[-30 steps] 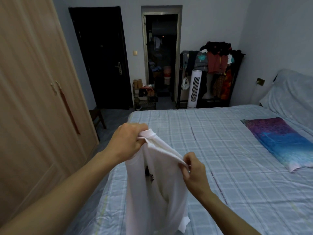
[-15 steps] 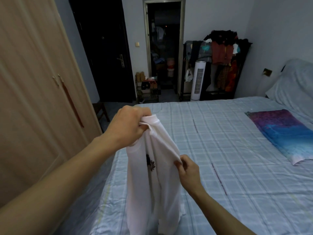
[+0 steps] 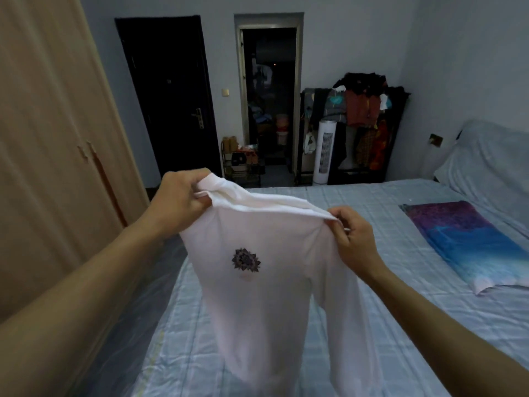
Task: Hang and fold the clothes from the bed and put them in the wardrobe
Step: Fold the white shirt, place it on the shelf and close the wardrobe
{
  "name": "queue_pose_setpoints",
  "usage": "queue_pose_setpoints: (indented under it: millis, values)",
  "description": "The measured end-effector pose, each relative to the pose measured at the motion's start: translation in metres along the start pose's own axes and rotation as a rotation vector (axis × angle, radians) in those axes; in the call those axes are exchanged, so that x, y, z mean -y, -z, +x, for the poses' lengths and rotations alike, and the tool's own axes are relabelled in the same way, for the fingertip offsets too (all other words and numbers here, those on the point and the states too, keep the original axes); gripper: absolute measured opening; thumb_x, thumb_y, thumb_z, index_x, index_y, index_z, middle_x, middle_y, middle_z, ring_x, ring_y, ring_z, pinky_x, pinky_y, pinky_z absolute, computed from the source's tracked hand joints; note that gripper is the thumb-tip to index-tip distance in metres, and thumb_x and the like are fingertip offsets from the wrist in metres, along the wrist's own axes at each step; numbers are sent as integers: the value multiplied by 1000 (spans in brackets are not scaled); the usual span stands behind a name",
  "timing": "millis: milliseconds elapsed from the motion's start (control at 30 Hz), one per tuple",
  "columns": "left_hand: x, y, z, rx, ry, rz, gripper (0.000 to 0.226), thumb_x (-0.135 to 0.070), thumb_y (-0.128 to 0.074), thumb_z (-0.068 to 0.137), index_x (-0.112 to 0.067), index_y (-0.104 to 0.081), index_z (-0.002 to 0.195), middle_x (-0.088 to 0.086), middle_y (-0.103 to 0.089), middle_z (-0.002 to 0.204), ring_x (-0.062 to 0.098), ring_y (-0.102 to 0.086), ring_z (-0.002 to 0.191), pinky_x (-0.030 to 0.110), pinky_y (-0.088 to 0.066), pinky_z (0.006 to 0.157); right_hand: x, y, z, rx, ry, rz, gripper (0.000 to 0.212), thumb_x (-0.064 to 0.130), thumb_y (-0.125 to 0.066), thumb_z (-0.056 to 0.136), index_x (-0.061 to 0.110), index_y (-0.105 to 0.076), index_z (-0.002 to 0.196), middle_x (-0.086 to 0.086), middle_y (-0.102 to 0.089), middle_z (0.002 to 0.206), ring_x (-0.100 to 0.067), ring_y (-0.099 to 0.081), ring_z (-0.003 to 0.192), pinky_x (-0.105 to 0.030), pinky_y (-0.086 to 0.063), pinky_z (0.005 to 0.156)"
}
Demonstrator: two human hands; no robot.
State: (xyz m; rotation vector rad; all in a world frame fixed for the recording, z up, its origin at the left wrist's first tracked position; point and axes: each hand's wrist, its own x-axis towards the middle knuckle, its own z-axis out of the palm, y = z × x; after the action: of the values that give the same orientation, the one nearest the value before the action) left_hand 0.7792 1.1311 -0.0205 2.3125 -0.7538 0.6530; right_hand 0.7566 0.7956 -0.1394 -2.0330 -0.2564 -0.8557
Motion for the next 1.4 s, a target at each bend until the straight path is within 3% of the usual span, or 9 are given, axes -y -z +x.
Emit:
queue_pose_setpoints:
  millis: [100, 333, 467, 667, 800, 933, 1067, 1200, 1400]
  values:
    - [-5, -2, 11, -28, 10, -88, 27, -3, -75, 82, -29, -68, 84, -32, -64, 74, -12, -60, 67, 5, -40, 55, -2, 18, 21, -26, 48, -11, 15, 22, -54, 95, 13, -66, 93, 0, -63, 88, -15, -59, 80, -25, -45, 69]
    - [22, -31, 35, -7, -1, -217, 32, -6, -79, 81, -35, -66, 79, -28, -65, 69, -10, -59, 60, 6, -40, 51, -36, 18, 50, 44, 97, -92, 15, 24, -56, 96, 14, -66, 94, 6, -64, 90, -7, -60, 85, -23, -47, 72]
    - [66, -59, 59, 42, -13, -163, 33, 1, -73, 77, -31, -69, 82, -20, -70, 85, -2, -66, 74, 14, -48, 61, -71, -8, 65, 77, 138, -153, 17, 32, -57, 91, 19, -68, 89, 8, -65, 84, -4, -60, 80, -19, -45, 71]
    - [146, -118, 118, 106, -5, -83, 44, 2, -70, 75, -40, -58, 71, -14, -64, 68, -3, -60, 64, 13, -39, 58, -147, -82, 93, 131, 51, -268, 18, 28, -54, 91, 14, -65, 87, 1, -60, 79, -4, -49, 72, -9, -35, 70]
    - [180, -131, 155, 59, -12, -93, 16, -11, -61, 75, -21, -69, 83, -5, -69, 79, 7, -65, 74, 27, -50, 66, -168, -114, 132, 102, 44, -317, 15, 21, -53, 92, 10, -64, 88, -2, -60, 82, -7, -48, 74, -9, -34, 71]
    - [193, -119, 169, -17, -70, -105, 17, -8, -58, 75, -9, -69, 89, 2, -69, 85, 14, -65, 79, 27, -50, 68, -160, -113, 178, 63, 183, -356, 28, 26, -50, 95, 3, -65, 93, -8, -59, 86, -14, -48, 77, -16, -31, 70]
    - [196, -113, 151, -76, -130, -102, 22, 5, -66, 74, -9, -70, 90, 1, -68, 86, 13, -65, 79, 23, -49, 68, -150, -99, 192, 131, 355, -392, 37, 33, -45, 99, 1, -64, 101, -14, -59, 92, -21, -54, 77, -27, -43, 70]
    - [189, -124, 104, -29, -179, -52, 31, 9, -58, 65, -5, -68, 91, 2, -66, 87, 19, -62, 78, 33, -49, 67, -155, -83, 157, 296, 470, -468, 17, 26, -47, 98, 14, -55, 107, -11, -57, 97, -33, -59, 66, -41, -52, 56]
    - [167, -176, -26, 126, -251, -53, 27, 7, -52, 72, -6, -66, 90, 0, -63, 91, 18, -62, 76, 29, -47, 64, -183, -69, 19, 547, 447, -533, 17, 28, -43, 97, 18, -51, 107, -9, -57, 97, -31, -54, 50, -29, -40, 46]
